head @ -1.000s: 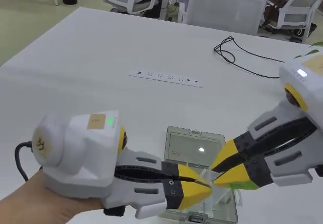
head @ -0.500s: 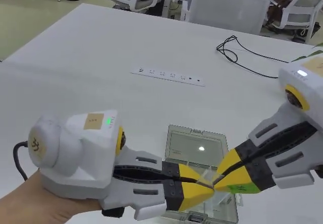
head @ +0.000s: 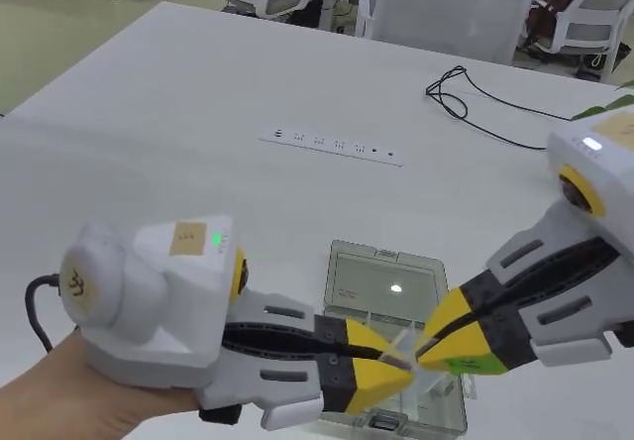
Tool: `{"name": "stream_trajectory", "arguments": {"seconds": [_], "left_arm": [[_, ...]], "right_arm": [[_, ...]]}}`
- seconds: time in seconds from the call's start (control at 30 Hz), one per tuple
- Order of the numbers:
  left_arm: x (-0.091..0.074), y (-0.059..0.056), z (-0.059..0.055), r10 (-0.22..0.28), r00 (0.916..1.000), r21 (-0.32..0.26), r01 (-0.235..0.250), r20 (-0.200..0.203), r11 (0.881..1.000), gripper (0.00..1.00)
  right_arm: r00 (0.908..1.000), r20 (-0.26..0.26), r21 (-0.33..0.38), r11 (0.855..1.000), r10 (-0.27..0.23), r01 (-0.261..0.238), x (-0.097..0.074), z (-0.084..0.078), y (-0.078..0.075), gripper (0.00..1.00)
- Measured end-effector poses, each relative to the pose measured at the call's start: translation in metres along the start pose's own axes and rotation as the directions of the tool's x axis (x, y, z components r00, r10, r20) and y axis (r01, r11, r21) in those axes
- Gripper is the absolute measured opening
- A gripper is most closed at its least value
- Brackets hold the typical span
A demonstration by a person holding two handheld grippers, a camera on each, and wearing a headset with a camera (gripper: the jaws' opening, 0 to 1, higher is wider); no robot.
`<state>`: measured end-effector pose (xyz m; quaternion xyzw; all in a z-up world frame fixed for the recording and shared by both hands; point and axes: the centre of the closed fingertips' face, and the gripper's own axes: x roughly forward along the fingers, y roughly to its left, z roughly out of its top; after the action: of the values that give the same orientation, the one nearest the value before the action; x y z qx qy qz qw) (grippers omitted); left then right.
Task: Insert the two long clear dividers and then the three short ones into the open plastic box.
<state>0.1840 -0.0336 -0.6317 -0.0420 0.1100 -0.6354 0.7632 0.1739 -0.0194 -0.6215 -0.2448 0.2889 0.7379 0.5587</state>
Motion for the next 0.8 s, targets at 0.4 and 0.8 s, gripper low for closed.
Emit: {"name": "stream_trajectory", "arguments": {"seconds": [0.4, 0.8], "left_arm": [[-0.011, 0.015, -0.007, 0.081, 0.9966, -0.011, -0.081, -0.015, 0.997, 0.15], [-0.025, 0.035, -0.024, 0.173, 0.9823, 0.007, -0.173, -0.072, 0.985, 0.4]], "right_arm": [[0.9969, -0.002, 0.018, 0.997, -0.079, 0.079, -0.012, -0.007, -0.018, 0.02], [0.9843, -0.038, 0.032, 0.984, -0.172, 0.173, -0.021, -0.029, -0.052, 0.02]]}}
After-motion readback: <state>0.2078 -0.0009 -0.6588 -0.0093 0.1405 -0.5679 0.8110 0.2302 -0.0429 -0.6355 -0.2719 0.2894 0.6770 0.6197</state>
